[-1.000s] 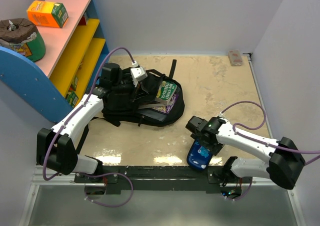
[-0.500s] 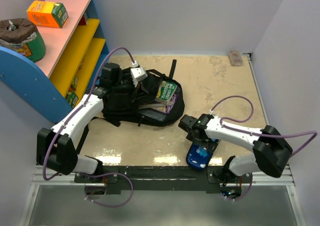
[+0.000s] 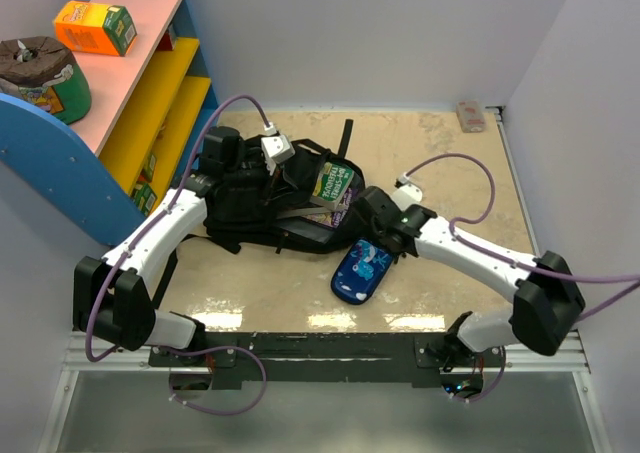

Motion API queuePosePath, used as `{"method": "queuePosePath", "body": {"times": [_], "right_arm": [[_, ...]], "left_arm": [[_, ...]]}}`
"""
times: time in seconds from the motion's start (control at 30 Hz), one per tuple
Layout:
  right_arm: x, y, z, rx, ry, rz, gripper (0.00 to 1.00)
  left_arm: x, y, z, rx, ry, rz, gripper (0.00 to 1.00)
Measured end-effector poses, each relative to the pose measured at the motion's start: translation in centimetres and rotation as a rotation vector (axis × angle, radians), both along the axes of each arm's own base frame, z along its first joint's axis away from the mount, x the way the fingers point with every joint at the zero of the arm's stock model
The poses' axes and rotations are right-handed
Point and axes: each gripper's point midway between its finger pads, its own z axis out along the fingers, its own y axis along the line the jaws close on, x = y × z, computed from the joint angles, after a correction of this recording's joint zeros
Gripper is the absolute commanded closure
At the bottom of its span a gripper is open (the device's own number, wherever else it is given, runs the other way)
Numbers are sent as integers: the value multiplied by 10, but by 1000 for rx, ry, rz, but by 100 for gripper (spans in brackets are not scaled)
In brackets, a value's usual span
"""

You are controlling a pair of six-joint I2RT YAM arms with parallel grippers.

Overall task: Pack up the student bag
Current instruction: Adjust the stationery at the center of the board.

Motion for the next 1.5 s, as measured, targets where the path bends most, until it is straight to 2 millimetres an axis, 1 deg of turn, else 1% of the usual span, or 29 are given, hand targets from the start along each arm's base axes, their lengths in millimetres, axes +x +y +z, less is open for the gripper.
{"method": "queuePosePath", "body": {"times": [0.1, 0.2, 0.27, 0.33, 0.43, 0.5, 0.7, 0.83, 1.0, 1.13, 1.23, 1.37, 1.43, 1.5], "right_arm": [[-7, -16, -4, 28, -24, 13, 1], [-22, -32, -19, 44, -24, 26, 1], [-35, -39, -27, 72, -24, 41, 1], [-45, -42, -30, 117, -43, 52, 1], [-56, -41, -35, 210, -84, 73, 1], [-60, -39, -43, 252, -94, 82, 1], [-59, -26, -72, 296, -52, 92, 1], [-42, -7, -69, 373, -91, 90, 1], [-29, 14, -71, 508, -152, 90, 1], [-18, 31, -61, 598, -201, 106, 1], [-18, 30, -53, 590, -222, 124, 1], [-15, 23, -24, 588, -338, 148, 1], [-14, 21, -22, 575, -362, 164, 1], [-14, 21, -25, 551, -377, 187, 1]], "left_arm": [[0, 0, 0, 0, 0, 0, 100], [0, 0, 0, 0, 0, 0, 100], [0, 0, 0, 0, 0, 0, 100], [0, 0, 0, 0, 1, 0, 100], [0, 0, 0, -2, 6, 3, 100], [0, 0, 0, -3, 7, 3, 100], [0, 0, 0, -4, 11, 5, 100], [-1, 0, 0, -6, 16, 7, 100], [1, 1, -1, -1, 15, 17, 100], [3, 4, -2, 8, 17, 34, 100], [3, 6, -4, 13, 25, 38, 100], [2, 6, -4, 14, 28, 39, 100], [2, 6, -4, 13, 28, 38, 100], [3, 6, -5, 14, 29, 38, 100]]}}
